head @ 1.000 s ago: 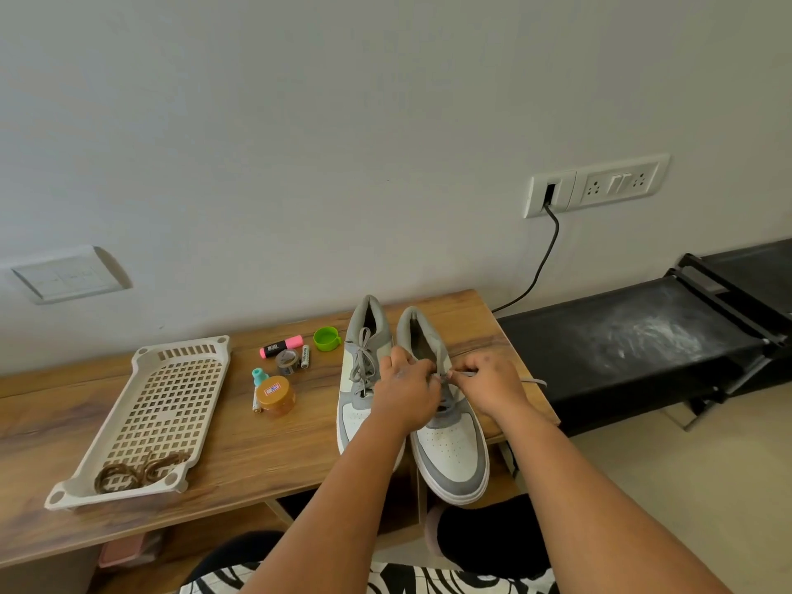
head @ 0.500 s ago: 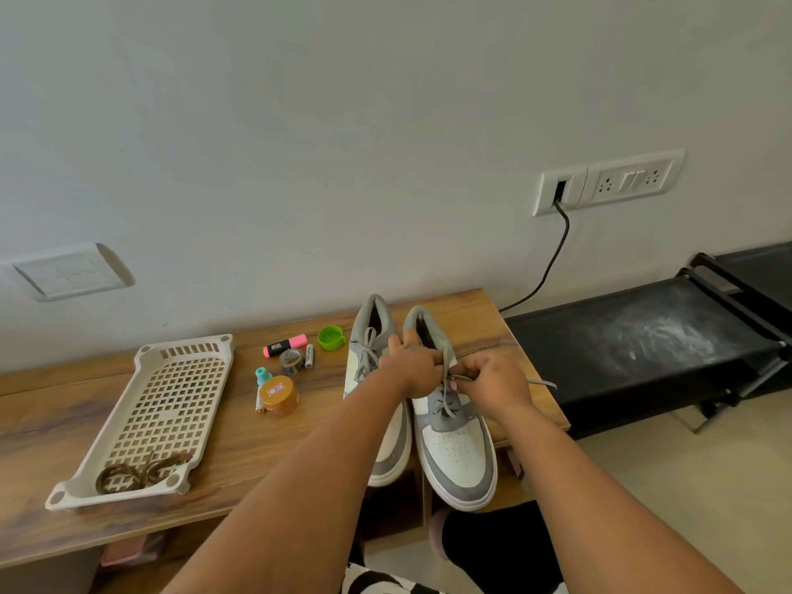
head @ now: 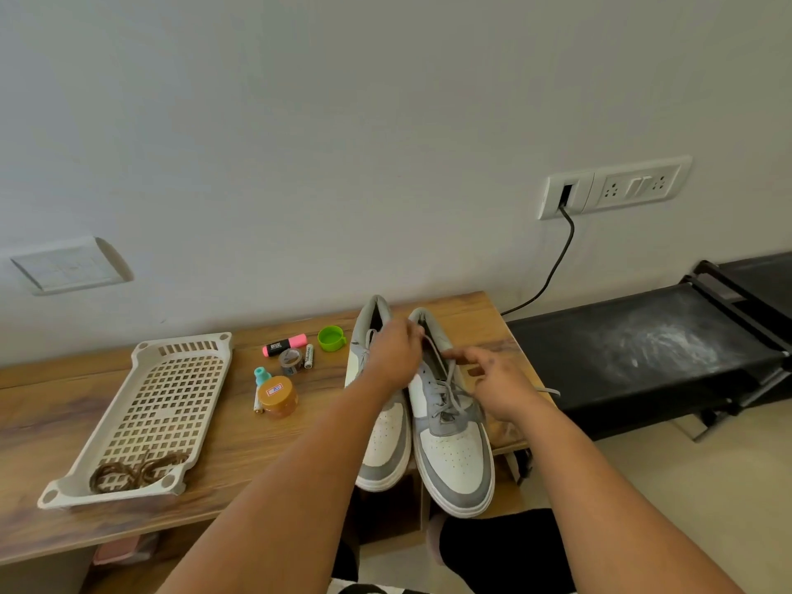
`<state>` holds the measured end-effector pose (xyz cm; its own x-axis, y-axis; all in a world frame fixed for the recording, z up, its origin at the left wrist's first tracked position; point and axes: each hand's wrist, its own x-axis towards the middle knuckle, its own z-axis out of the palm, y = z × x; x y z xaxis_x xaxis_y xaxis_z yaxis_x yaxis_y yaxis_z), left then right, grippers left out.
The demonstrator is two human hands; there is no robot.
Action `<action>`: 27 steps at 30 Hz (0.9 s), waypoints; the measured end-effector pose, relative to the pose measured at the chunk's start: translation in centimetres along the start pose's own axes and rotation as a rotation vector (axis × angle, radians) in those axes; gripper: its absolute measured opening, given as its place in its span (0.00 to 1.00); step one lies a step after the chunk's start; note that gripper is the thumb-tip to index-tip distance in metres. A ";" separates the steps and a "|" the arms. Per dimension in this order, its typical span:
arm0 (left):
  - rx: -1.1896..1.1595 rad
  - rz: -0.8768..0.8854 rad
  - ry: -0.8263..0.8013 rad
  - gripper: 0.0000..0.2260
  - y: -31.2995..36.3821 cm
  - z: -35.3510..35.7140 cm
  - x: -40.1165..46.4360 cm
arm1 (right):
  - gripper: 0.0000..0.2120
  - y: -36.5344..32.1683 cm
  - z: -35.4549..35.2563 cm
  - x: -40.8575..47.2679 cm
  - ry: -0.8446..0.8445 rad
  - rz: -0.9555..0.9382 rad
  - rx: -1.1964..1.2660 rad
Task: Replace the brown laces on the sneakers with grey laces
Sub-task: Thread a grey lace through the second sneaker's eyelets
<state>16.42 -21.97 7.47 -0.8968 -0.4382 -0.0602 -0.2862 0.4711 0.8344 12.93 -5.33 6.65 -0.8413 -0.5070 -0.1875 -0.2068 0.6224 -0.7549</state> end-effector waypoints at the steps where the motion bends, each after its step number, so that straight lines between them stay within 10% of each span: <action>1: -0.377 -0.133 0.045 0.09 0.8 -0.9 0.3 | 0.33 0.1 -0.1 0.1 -0.001 0.011 0.002; 5: -1.420 -0.421 0.266 0.16 2.3 -5.1 1.0 | 0.32 0.3 -0.2 0.3 -0.005 0.020 0.024; 10: 0.209 0.124 0.299 0.09 -0.8 -4.0 0.2 | 0.31 0.4 0.0 0.6 0.007 0.030 0.047; 16: 0.746 0.314 -0.200 0.15 -1.6 0.1 -0.6 | 0.31 0.8 0.0 0.6 0.009 0.030 0.083; 21: 0.432 0.236 -0.131 0.12 -0.7 0.1 -0.4 | 0.32 0.9 -0.1 0.8 -0.010 0.024 0.114; 27: -0.699 -0.095 0.316 0.12 2.0 -4.9 0.1 | 0.31 0.9 -0.4 0.7 -0.009 0.028 0.127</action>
<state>17.45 -24.80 11.79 -0.7098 -0.7001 -0.0775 0.0164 -0.1264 0.9918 11.95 -4.90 6.10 -0.8411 -0.4963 -0.2148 -0.1180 0.5561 -0.8227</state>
